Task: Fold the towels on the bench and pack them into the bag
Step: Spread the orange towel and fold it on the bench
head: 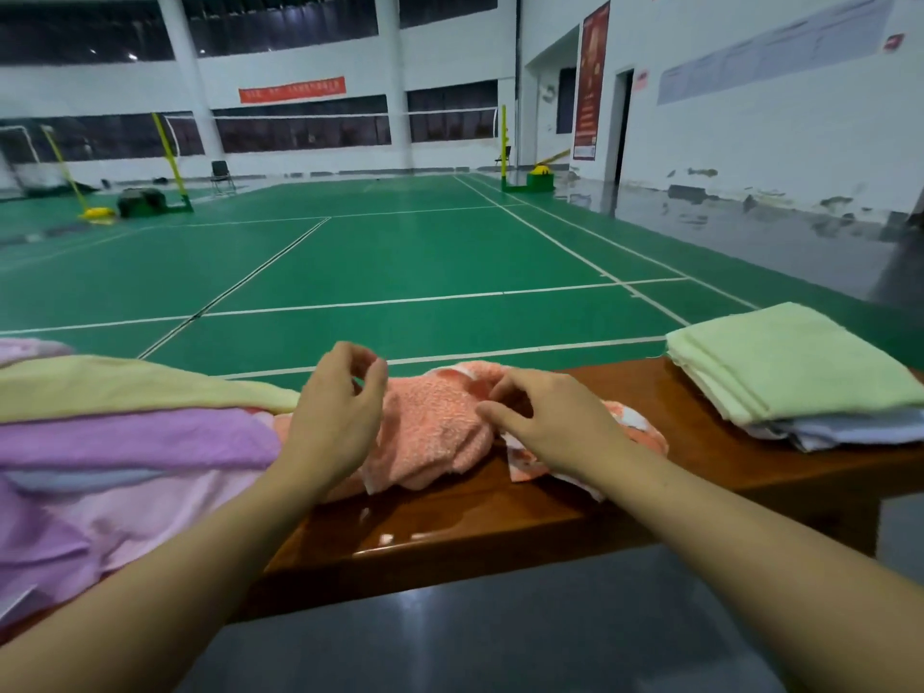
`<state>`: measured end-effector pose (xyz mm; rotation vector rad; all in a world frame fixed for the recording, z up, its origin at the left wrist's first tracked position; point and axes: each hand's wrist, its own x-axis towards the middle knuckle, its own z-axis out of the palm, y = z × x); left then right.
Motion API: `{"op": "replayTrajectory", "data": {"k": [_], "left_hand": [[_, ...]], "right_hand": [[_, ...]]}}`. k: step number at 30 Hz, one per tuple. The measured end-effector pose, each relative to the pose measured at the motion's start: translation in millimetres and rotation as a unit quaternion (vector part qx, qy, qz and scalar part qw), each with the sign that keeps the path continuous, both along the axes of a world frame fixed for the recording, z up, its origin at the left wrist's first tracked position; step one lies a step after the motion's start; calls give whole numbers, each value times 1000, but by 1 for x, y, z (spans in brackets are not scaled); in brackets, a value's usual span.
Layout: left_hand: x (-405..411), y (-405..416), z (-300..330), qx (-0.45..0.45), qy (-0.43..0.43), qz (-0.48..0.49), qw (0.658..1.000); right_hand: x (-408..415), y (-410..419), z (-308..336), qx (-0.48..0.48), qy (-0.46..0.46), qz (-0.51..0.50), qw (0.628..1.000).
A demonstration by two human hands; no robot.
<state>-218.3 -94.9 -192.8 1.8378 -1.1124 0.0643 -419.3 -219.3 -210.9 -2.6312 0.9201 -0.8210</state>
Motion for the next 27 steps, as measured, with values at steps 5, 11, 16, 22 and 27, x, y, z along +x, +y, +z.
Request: {"op": "replayTrajectory", "data": {"k": [5, 11, 16, 22, 27], "left_hand": [[22, 5, -19, 180, 20, -49, 982], [33, 2, -25, 267, -64, -47, 960], [30, 1, -27, 227, -49, -95, 968], [36, 5, -28, 263, -91, -162, 947], [36, 4, -18, 177, -61, -170, 968]], "right_hand": [[-7, -13, -7, -13, 113, -99, 989], [-45, -38, 3, 48, 170, -179, 968], [-73, -48, 21, 194, 46, -75, 977], [-95, -55, 41, 313, 34, -27, 949], [-109, -61, 54, 324, 51, -40, 944]]}}
